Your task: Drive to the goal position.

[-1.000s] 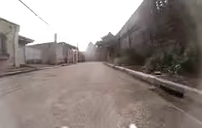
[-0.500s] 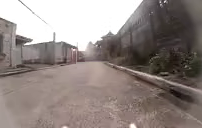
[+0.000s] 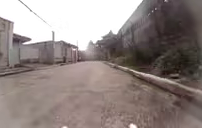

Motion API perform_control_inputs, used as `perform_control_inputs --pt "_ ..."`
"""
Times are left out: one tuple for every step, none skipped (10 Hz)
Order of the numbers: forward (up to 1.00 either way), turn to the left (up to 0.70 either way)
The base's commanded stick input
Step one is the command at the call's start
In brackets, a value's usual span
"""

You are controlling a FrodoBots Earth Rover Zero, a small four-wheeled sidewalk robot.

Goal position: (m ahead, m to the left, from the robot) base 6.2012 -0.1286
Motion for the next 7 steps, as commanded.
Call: perform_control_inputs --pt "0.70 0.01" --pt "0.70 0.01" --pt "0.70 0.01" --pt "0.70 0.01" --pt "0.70 0.01" --pt "0.70 0.01" --pt "0.70 0.01"
